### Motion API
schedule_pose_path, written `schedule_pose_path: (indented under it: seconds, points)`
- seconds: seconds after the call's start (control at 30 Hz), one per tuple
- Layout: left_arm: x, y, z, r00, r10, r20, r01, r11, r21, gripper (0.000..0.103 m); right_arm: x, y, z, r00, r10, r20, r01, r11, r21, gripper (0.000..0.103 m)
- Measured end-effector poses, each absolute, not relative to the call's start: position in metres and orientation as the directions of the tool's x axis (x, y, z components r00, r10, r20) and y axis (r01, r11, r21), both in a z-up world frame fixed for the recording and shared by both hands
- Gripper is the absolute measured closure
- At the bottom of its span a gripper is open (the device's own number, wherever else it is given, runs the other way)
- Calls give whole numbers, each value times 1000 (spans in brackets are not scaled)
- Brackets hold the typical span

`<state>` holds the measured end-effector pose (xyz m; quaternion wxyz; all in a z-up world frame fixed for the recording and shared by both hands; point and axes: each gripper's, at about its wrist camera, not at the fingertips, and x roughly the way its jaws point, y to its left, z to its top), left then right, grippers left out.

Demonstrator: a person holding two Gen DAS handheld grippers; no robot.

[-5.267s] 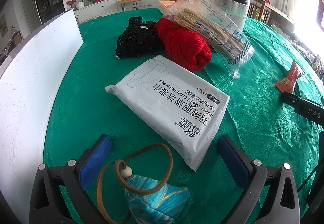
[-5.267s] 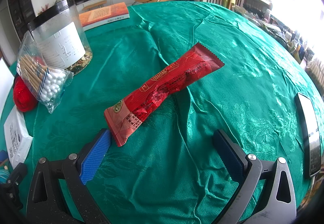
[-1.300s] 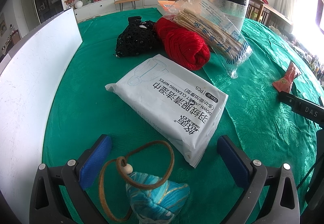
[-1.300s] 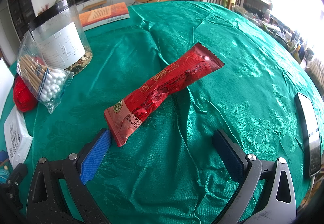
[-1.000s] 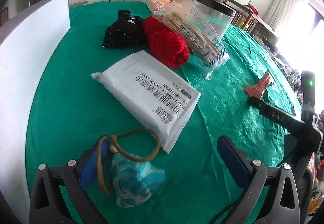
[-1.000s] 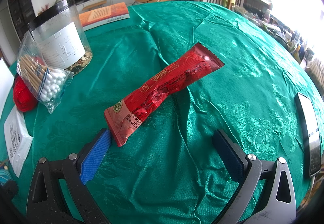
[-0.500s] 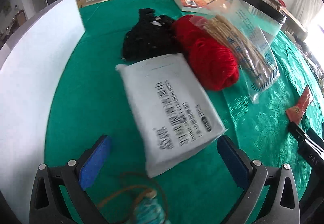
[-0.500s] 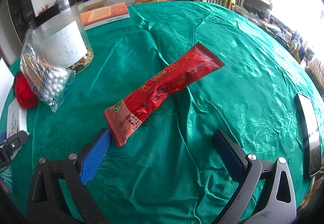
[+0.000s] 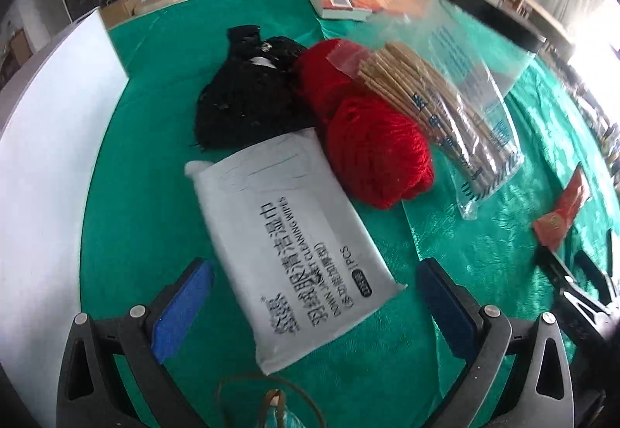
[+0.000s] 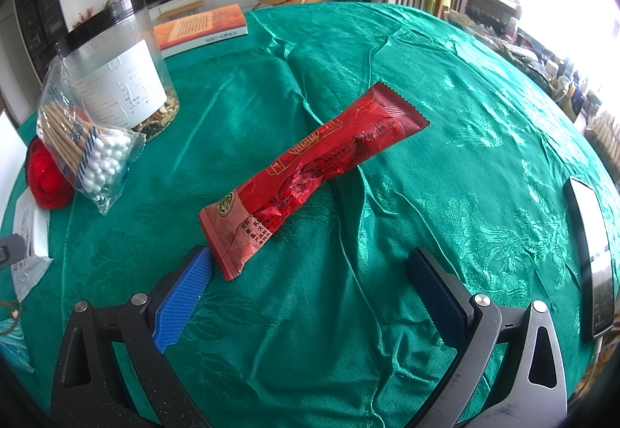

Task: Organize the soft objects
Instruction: 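Lower the left gripper onto the white wipes pack and grasp it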

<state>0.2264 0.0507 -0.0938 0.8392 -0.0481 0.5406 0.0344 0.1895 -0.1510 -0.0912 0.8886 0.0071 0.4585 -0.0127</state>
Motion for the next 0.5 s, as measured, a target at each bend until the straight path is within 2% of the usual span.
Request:
schedule_pose_path:
  seconds: [0.07,0.13,0.17,0.27,0.43,0.5]
  points:
    - [234,52,-95,394,35,-919,-123,992,-16,9,190,-151,-91,579,-16,-815,29,1000,1,2]
    - [232,61,-91,405,32,-914,-139,990,-27,22,190,-151,-91,579,-16,-815,29,1000,1,2]
    - [229,68,-89,412,13,-911,-143,988,-51,24,190,-151,-91,579,-16,-815,29,1000,1,2]
    - [214,91,-87,421,-4,-907,-158,984,-78,27,190,-151,-91,580,-17,-815,30,1000,1,2]
    - [188,124,-82,445,-98,-890,-184,963,-198,27,190,-150,-91,580,-17,-814,31,1000,1,2]
    - [189,127,-82,448,-106,-888,-181,962,-206,26,190,-150,-92,580,-18,-814,31,1000,0,2]
